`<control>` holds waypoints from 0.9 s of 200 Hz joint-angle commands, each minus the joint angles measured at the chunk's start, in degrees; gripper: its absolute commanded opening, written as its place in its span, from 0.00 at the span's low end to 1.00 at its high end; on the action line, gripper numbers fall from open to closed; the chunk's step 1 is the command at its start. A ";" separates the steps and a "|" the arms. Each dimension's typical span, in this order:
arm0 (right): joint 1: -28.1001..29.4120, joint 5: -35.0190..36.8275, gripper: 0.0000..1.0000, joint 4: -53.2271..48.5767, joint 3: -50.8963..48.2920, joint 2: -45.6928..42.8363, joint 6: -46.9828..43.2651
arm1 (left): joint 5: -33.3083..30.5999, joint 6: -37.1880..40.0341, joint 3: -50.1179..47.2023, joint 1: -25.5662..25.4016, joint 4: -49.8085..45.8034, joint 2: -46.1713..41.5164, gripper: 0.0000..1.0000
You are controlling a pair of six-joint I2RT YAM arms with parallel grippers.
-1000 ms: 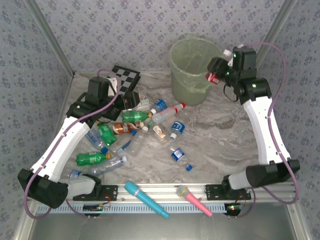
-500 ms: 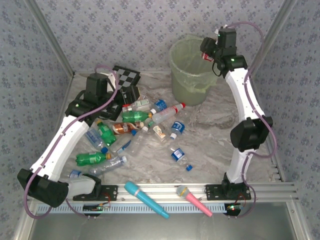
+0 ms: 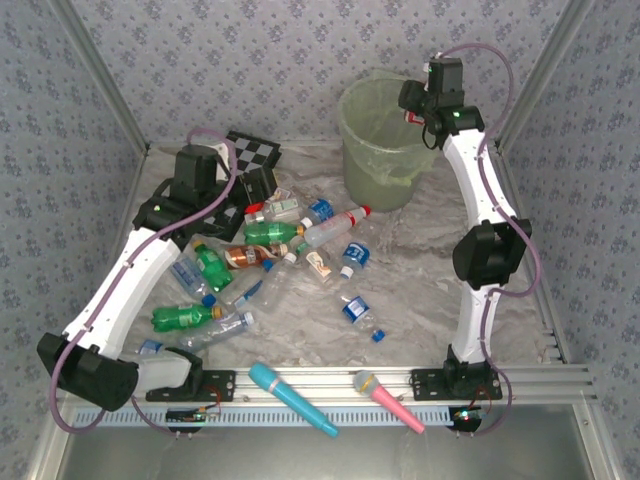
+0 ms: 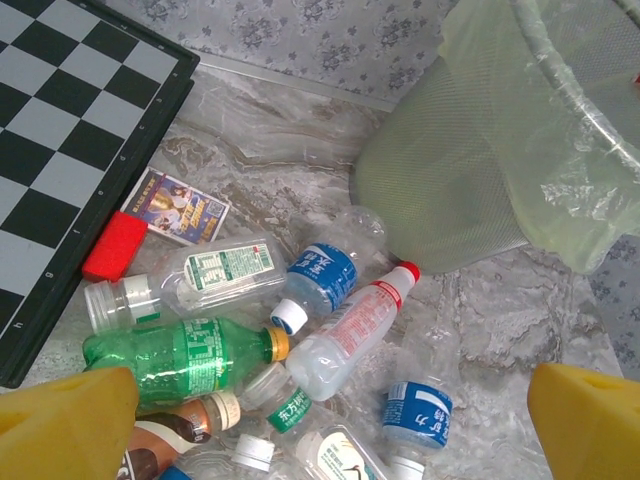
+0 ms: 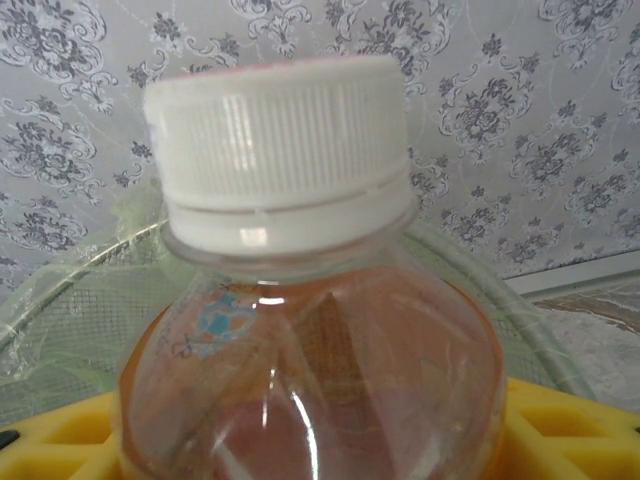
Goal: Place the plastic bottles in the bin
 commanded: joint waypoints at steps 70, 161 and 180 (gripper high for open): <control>-0.43 0.00 1.00 -1.81 2.68 0.57 -1.94 | -1.37 0.59 2.43 -0.27 -0.12 0.20 1.00; 1.48 1.00 1.00 -6.36 2.71 -4.20 -3.02 | -1.50 1.58 3.26 -0.18 -2.61 0.93 1.00; 2.17 1.56 1.00 -8.52 2.08 -6.12 -3.90 | -0.83 1.67 3.28 -0.18 -3.28 1.17 1.00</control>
